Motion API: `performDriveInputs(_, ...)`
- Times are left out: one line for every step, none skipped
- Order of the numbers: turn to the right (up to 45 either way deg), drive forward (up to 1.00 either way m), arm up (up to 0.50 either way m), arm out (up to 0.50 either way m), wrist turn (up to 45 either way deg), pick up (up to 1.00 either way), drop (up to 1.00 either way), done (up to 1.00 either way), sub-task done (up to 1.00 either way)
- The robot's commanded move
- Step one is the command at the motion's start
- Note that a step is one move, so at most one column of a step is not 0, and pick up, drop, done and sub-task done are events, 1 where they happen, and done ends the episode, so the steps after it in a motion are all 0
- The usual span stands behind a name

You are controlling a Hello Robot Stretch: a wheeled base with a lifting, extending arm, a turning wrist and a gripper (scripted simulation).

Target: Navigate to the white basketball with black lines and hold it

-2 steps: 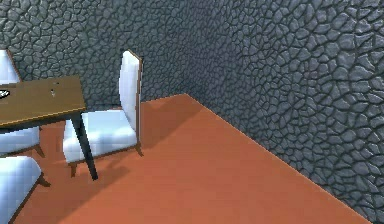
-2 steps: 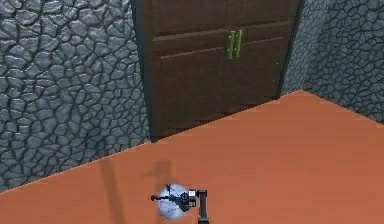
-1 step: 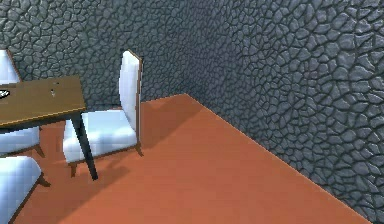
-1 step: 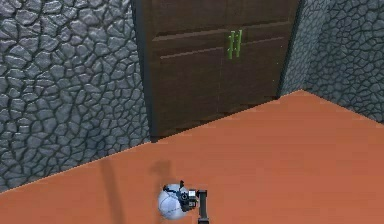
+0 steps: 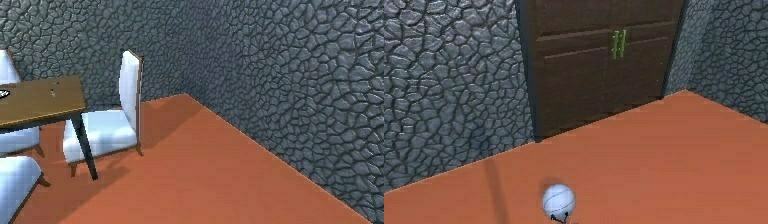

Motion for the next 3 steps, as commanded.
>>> performDriveInputs(0.0, 0.0, 0.0, 0.0, 0.0, 1.0, 0.0, 0.0, 0.0)
performDriveInputs(0.0, 0.0, 0.1, 0.0, 0.0, 0.0, 0.0, 0.0, 0.0)
performDriveInputs(0.0, 0.0, 0.0, 0.0, 0.0, 0.0, 0.0, 1.0, 0.0)
